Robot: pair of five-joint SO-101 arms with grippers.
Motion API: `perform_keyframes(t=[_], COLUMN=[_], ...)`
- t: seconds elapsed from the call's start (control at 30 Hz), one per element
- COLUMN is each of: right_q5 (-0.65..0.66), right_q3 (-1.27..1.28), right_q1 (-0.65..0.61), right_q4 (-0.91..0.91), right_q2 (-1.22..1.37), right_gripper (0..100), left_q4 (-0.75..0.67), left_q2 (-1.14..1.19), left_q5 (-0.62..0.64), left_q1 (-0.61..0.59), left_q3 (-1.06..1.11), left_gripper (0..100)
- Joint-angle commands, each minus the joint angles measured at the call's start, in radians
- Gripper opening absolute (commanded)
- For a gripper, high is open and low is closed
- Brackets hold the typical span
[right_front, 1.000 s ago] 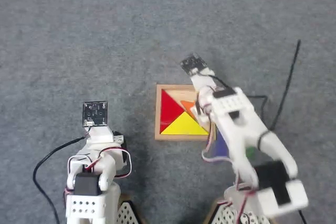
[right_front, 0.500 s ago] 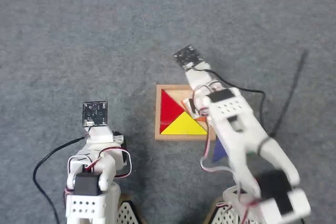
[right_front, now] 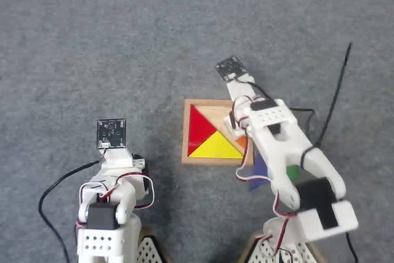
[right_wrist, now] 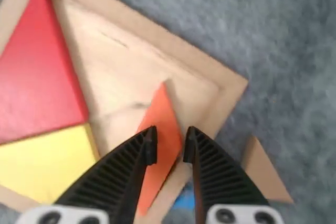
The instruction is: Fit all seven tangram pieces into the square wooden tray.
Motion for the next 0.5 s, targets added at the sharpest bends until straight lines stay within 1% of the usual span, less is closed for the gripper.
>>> perform_keyframes(t=[0.0,0.3,0.4,0.47], right_q5=[0.028,0.072,0.101,0.091], right_q3=[0.100,0.339,0.390,0.411], right_q1=[0.042,0.036,0.036,0.047], right_q4=[-0.016,-0.062,-0.068,-0.059], right_q2=[-0.094,-0.332,-0.414,-0.481], right_gripper=[10.8,10.8,10.8,10.8], left_q4=[0.002,0.002,0.002,0.002], left_q2=[-0.020,-0.020,-0.020,-0.020], left_q5=[-0.011,-0.011,-0.011,-0.011], left_q1=[-0.006,-0.006,-0.006,-0.006], left_q3=[-0.012,-0.012,-0.012,-0.012], left_gripper=[1,1,1,1])
